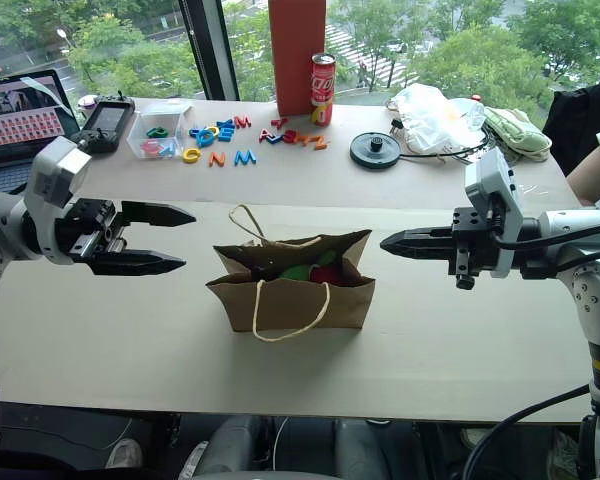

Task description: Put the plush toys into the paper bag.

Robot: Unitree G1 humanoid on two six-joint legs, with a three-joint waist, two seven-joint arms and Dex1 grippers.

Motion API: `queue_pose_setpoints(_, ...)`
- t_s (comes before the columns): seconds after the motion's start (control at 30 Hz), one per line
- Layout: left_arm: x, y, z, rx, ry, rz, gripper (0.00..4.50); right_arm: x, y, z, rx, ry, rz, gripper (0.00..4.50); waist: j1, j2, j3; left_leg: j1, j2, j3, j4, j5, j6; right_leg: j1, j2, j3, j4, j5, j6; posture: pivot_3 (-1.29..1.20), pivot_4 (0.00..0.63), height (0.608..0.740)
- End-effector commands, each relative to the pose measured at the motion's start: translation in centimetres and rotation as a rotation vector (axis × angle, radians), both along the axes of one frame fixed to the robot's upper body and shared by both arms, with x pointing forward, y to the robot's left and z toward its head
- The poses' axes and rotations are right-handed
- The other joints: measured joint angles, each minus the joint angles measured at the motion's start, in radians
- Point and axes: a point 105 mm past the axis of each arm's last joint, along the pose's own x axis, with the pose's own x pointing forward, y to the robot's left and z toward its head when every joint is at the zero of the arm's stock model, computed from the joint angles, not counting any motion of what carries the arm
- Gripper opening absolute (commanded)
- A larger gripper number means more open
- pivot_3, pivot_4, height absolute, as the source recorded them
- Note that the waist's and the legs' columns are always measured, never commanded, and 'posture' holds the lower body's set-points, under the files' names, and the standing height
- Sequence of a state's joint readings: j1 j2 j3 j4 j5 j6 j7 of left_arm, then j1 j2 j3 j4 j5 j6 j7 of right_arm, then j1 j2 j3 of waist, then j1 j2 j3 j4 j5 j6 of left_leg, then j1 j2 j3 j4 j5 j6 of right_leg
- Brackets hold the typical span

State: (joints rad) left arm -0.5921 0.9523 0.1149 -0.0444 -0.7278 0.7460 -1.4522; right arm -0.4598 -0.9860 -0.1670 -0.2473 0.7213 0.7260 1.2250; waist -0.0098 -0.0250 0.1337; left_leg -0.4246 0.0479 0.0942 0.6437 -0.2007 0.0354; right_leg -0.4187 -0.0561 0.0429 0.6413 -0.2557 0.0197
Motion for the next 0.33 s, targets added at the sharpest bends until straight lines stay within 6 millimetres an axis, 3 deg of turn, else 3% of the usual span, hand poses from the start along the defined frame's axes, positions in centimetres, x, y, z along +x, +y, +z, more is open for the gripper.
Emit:
queue_pose_setpoints(0.03, -0.28, -0.11, 1.32, 0.001, -0.060, -0.012, 4.49, -0.45, 0.30, 1.62, 0.005, -0.081, 0.032, 0.00, 0.000, 0.000, 0.000, 0.000, 0.000, 0.000, 0.000, 0.000, 0.000, 0.000, 0.000, 0.000, 0.000, 0.000, 0.000, 0.00, 0.150, 0.739)
queue_pose_setpoints(0.33, -0.35, -0.23, 1.71, -0.024, -0.051, -0.017, 4.49, -0.37, 0.40, 1.48, 0.005, -0.077, 0.040, 0.00, 0.000, 0.000, 0.000, 0.000, 0.000, 0.000, 0.000, 0.000, 0.000, 0.000, 0.000, 0.000, 0.000, 0.000, 0.000, 0.00, 0.150, 0.739)
